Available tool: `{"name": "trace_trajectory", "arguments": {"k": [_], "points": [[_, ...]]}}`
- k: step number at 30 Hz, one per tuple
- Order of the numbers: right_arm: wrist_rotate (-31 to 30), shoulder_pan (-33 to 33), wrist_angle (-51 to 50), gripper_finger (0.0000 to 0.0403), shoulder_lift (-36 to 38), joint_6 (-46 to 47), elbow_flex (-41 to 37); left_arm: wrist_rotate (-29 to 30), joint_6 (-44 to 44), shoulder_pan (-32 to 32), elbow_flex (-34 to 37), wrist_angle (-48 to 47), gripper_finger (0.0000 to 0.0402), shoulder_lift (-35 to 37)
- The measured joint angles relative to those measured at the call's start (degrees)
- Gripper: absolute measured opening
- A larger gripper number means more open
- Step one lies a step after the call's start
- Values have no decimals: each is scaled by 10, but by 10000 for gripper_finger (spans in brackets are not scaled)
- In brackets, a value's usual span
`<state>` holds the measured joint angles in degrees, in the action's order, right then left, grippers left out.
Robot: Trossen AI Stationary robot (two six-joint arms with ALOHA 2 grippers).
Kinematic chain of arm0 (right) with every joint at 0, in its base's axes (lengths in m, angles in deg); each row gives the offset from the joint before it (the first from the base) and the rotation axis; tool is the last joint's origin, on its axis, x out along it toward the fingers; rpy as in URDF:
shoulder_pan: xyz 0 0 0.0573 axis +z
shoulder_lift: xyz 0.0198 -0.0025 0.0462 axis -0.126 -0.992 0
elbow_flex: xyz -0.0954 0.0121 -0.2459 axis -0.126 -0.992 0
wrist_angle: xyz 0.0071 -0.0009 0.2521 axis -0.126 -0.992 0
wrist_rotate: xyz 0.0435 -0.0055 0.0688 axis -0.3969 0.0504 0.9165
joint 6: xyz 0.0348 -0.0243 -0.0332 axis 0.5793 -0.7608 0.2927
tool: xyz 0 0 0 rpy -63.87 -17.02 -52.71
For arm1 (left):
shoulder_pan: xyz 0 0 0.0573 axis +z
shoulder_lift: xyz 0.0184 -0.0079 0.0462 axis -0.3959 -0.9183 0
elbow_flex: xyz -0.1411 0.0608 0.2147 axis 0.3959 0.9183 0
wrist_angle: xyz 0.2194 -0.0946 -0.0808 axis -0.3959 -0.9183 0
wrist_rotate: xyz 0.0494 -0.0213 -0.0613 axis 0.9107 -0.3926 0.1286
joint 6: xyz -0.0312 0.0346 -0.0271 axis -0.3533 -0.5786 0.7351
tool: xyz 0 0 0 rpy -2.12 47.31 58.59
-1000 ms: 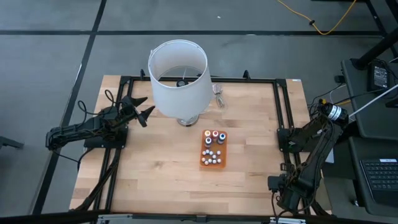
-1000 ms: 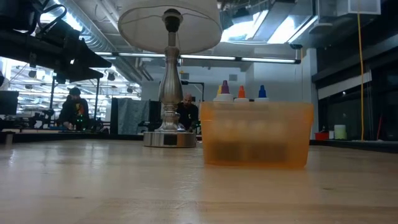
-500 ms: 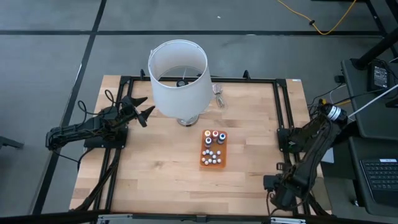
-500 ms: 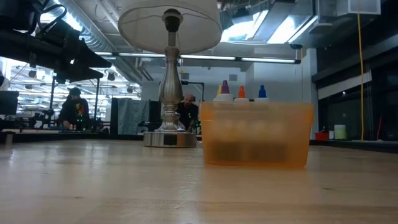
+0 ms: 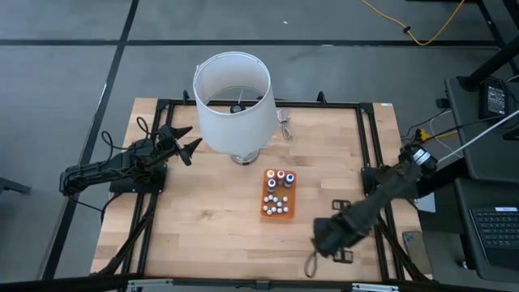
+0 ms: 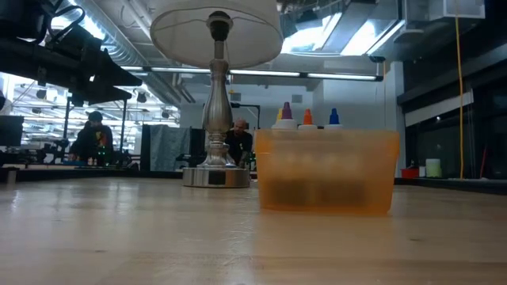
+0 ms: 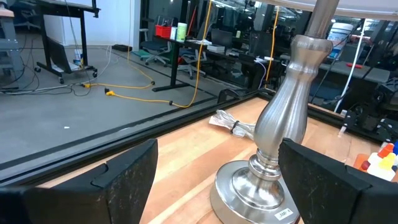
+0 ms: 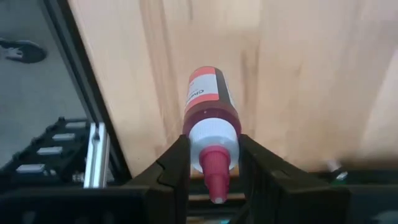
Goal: Pick & Place food coloring
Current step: Put the big pink food coloring bottle into the bin
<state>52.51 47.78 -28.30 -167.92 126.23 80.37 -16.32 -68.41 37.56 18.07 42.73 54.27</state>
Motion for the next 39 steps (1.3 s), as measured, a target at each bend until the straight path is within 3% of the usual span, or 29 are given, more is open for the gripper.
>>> {"name": "trace_trajectory", "arguments": {"k": [12, 20, 39], "points": [[-26, -159, -81, 112, -99, -126, 188, 0, 0, 0, 0, 0, 322, 0], [-37, -232, -103, 112, -148, -172, 270, 0, 0, 0, 0, 0, 322, 0], [-71, -319, -38, 112, -156, -202, 233, 0, 0, 0, 0, 0, 322, 0]]}}
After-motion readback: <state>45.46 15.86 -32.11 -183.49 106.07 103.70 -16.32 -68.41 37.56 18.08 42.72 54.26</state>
